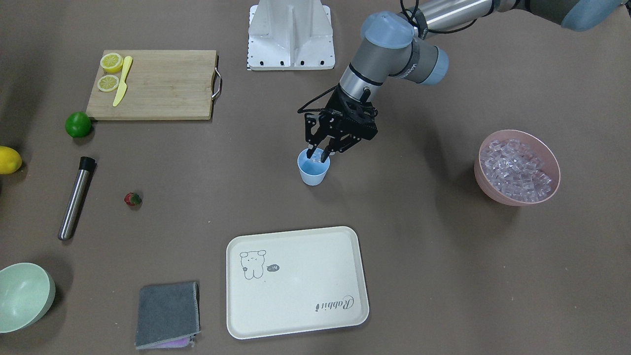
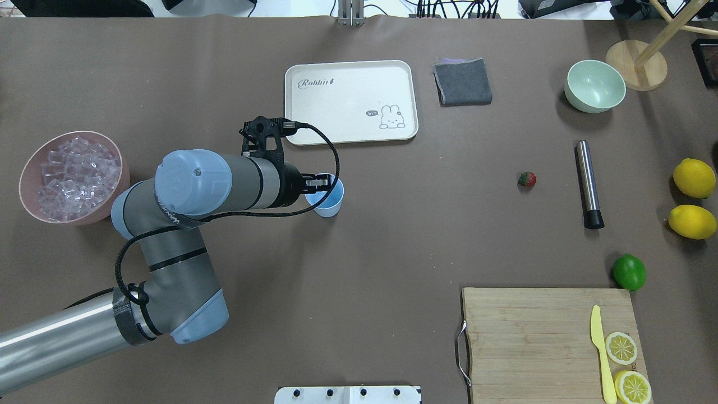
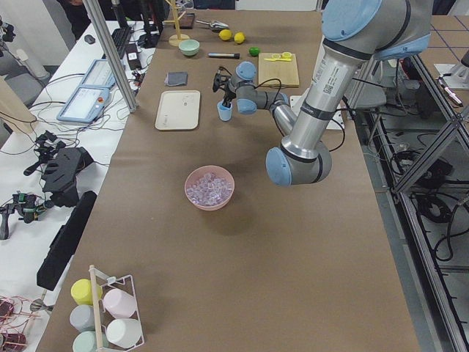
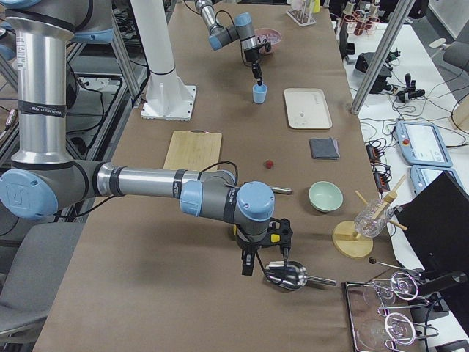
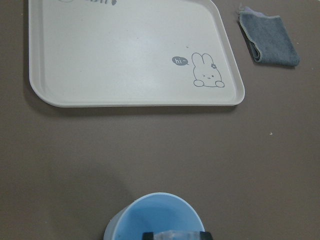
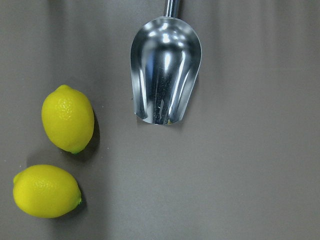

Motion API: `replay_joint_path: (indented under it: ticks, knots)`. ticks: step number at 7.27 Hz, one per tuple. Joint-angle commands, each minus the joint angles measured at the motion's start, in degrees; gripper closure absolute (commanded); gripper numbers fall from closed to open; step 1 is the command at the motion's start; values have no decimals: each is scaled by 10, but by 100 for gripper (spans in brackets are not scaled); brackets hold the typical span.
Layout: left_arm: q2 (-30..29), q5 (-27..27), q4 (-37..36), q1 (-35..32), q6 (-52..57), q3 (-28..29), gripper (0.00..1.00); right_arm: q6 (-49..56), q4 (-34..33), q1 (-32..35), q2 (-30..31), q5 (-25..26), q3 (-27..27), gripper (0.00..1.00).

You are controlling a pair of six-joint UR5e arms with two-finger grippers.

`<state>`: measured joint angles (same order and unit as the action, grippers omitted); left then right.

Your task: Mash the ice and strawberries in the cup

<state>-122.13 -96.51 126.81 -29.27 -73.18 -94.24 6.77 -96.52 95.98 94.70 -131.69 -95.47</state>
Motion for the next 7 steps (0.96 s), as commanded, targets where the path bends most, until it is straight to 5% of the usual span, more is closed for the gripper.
replay_joint_path:
  ticks: [1, 4, 7]
  knots:
    - [-2, 4, 2, 2, 1, 11, 3, -1, 1, 0, -1, 0, -1, 0]
    - [-8, -4, 0, -16, 3, 2, 3, 0, 1, 0, -2, -1, -1, 0]
    - [47, -180, -85, -161, 97, -51, 3, 0, 4, 0, 0, -5, -1, 0]
